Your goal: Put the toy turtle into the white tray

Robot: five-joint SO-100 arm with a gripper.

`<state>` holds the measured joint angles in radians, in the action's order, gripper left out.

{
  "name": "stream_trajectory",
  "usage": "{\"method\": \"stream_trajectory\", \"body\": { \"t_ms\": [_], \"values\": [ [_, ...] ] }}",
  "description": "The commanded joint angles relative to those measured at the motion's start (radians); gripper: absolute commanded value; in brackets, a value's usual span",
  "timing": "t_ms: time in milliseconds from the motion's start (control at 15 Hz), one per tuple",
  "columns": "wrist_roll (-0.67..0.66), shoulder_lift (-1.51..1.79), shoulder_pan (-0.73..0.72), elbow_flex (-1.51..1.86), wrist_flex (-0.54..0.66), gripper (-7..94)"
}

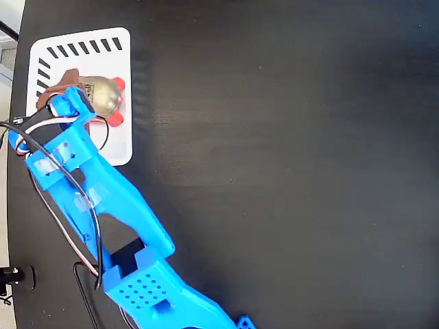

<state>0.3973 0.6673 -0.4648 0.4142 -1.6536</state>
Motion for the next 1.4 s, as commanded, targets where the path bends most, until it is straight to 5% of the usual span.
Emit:
{"method": "stream_trajectory", "body": {
  "t_ms": [0, 267, 400, 467, 533, 1133, 1333],
  "values": [
    [-0.002, 0.066, -0.006, -0.011, -0.008, 59],
    [-0.103, 0.276, 0.011, 0.109, -0.009, 59],
    [-0.127, 0.486, 0.028, 0.313, 0.080, 31],
    [-0.130, 0.623, 0.044, 0.468, 0.172, 6],
    [-0.163, 0.750, 0.064, 0.609, 0.256, 0],
    [-0.302, 1.655, 0.348, 1.597, 0.657, 0],
    [-0.302, 1.974, 0.368, 1.993, 0.684, 0]
  ]
}}
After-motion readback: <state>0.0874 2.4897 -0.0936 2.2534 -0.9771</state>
